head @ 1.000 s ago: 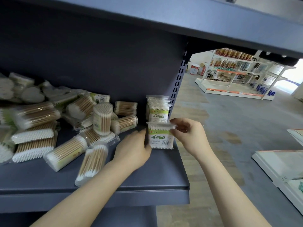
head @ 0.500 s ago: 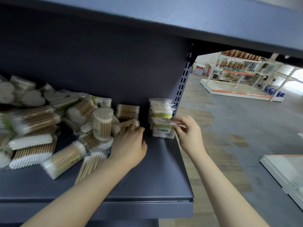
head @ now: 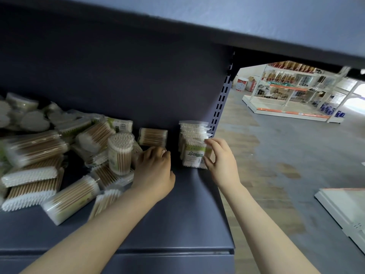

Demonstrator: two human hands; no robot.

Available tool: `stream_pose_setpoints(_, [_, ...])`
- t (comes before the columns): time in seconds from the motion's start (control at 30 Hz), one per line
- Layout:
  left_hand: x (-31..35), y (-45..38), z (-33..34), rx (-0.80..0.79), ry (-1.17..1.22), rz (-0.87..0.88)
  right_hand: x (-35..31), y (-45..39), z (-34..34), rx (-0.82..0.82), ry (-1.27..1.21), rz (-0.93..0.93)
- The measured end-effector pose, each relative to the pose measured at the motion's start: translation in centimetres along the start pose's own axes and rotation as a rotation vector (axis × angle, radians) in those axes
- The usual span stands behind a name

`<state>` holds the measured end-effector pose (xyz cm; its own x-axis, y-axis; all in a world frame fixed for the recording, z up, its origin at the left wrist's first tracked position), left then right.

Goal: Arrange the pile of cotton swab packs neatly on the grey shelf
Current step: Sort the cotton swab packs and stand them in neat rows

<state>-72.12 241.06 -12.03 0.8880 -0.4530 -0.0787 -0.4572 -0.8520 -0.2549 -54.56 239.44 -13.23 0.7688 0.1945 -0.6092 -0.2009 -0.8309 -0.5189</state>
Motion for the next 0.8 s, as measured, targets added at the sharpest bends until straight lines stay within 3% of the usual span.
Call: stream_pose_setpoints(0.8, [-0.5, 0.4, -0.5, -0.002, -0.007, 0.0, -1.1, -0.2, 0.1, 0.037, 0.042, 0.029])
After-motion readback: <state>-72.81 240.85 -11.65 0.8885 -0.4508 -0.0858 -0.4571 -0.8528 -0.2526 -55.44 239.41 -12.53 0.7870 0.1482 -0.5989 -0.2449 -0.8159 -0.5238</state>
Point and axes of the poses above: each hand's wrist, its own y-axis away from the middle knuckle, its own z-axis out of the palm, x = y × z, the point moved 4 cm from there along -y, towards the middle knuckle, and after that the axes turned 15 degrees about -y, right-handed, at the moved point
